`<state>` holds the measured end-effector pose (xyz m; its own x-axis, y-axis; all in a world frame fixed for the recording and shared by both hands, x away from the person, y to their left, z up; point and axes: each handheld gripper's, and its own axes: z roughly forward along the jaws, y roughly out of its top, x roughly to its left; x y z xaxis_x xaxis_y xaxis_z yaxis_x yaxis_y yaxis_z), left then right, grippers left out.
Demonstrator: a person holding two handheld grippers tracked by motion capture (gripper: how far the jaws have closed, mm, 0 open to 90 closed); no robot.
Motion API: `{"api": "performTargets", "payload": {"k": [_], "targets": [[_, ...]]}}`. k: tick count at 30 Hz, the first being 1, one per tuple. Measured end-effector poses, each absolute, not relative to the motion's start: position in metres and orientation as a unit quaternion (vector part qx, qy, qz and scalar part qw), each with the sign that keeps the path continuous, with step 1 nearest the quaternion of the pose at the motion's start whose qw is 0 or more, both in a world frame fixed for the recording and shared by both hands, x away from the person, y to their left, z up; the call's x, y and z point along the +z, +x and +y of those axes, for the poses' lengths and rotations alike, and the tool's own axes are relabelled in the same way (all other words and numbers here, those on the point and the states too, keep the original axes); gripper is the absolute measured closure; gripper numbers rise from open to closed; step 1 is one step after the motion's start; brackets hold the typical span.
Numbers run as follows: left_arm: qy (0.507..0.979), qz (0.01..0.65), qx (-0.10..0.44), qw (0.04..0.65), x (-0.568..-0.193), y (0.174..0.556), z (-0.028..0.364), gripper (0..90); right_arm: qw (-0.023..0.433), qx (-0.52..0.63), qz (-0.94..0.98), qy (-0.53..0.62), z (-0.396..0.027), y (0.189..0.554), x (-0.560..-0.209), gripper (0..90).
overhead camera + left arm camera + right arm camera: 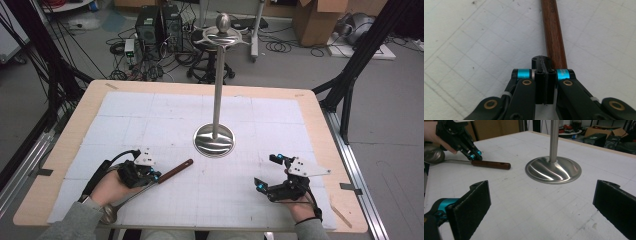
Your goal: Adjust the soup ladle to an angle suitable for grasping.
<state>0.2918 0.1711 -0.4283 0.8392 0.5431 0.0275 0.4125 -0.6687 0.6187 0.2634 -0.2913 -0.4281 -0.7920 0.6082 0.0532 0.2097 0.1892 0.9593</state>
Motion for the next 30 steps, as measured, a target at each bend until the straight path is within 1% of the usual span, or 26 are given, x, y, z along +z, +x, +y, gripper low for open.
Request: {"api": "performTargets", "payload": {"k": [4, 6, 12, 17, 21, 30], "targets": [[0.909, 0.264, 0.097, 0.307, -0.427, 0.286, 0.164, 89.8, 0.173, 0.576, 0.751, 0.273, -0.291, 0.263, -0.428, 0.3], [0.911, 0.261, 0.103, 0.301, -0.427, 0.283, 0.161, 89.8, 0.173, 0.576, 0.751, 0.273, -0.291, 0.263, -0.428, 0.3], [0.917, 0.238, 0.091, 0.308, -0.427, 0.278, 0.156, 89.8, 0.172, 0.576, 0.752, 0.271, -0.29, 0.263, -0.428, 0.3], [0.917, 0.237, 0.086, 0.31, -0.427, 0.274, 0.15, 89.8, 0.174, 0.575, 0.752, 0.272, -0.29, 0.263, -0.428, 0.3], [0.921, 0.217, 0.085, 0.312, -0.427, 0.268, 0.144, 89.8, 0.172, 0.576, 0.751, 0.272, -0.29, 0.263, -0.428, 0.3], [0.926, 0.186, 0.088, 0.316, -0.427, 0.267, 0.145, 89.8, 0.171, 0.576, 0.753, 0.269, -0.29, 0.263, -0.428, 0.3]]}}
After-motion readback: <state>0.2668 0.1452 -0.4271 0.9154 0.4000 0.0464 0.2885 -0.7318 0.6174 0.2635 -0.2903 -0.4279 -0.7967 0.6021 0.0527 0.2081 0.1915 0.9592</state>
